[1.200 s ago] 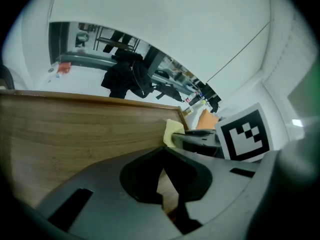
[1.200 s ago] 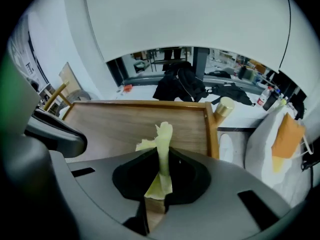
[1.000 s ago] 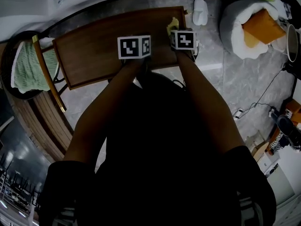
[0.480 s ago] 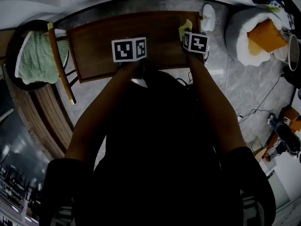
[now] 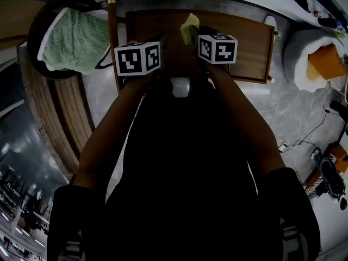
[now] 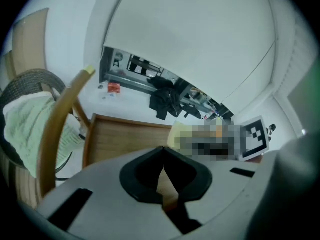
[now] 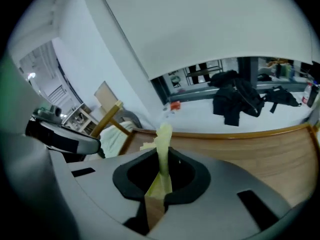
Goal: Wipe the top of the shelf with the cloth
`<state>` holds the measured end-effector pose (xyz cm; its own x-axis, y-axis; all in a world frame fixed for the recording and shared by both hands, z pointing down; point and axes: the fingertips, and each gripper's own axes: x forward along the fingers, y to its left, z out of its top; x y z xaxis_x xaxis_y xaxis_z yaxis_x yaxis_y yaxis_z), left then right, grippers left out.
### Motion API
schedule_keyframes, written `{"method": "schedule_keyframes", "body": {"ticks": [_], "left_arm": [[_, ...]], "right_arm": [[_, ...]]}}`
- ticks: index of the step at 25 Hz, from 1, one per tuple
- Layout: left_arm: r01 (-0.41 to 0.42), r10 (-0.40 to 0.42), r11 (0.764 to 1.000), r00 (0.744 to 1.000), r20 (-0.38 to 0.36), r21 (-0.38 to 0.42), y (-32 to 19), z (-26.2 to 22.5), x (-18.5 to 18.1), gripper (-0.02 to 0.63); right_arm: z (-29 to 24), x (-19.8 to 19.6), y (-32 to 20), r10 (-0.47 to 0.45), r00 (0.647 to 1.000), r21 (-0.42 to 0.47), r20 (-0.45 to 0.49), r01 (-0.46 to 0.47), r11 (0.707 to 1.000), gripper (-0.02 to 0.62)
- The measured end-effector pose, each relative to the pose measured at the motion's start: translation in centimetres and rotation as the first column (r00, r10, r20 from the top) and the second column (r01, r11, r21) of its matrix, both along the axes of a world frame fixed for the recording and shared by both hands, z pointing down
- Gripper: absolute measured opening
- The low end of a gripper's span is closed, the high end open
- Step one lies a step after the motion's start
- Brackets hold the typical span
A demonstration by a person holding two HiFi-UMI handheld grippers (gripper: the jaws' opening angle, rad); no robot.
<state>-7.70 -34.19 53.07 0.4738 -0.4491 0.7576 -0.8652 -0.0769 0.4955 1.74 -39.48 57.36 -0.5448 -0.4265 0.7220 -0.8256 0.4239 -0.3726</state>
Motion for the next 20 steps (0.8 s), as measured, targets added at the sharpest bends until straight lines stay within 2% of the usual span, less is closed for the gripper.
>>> {"method": "schedule_keyframes", "body": {"ticks": [5, 9, 14, 17, 20], "left_arm": [[0.062, -0.063, 0.998, 0.997, 0.042, 0.023, 1.3, -1.3, -7.6, 0.012], [0.132, -0.132, 0.991, 0.991, 0.025, 0.018, 3.0, -1.4, -11.8, 0.012], [0.159, -0.159, 0.987, 0.987, -0.003, 0.024, 4.4, -1.4, -13.7, 0.012], [0.142, -0.142, 0.990, 0.990, -0.002, 0.021, 4.7, -1.2, -13.7, 0.012], [0.115, -0.115, 0.993, 0.993, -0.008, 0.006, 4.6, -0.8, -12.5, 0.012]], "right_arm": [[3.2, -12.1, 3.1, -0.123, 0.991, -0.049, 0.054, 0.126, 0.991, 0.048], [6.2, -18.1, 5.1, -0.185, 0.982, -0.099, 0.048, 0.189, 0.977, 0.048], [8.4, -21.5, 6.6, -0.274, 0.961, -0.098, -0.019, 0.271, 0.958, 0.048], [8.8, -21.7, 6.7, -0.308, 0.950, -0.086, -0.054, 0.303, 0.949, 0.048], [9.2, -20.8, 6.5, -0.298, 0.953, -0.105, -0.061, 0.291, 0.951, 0.048]]}}
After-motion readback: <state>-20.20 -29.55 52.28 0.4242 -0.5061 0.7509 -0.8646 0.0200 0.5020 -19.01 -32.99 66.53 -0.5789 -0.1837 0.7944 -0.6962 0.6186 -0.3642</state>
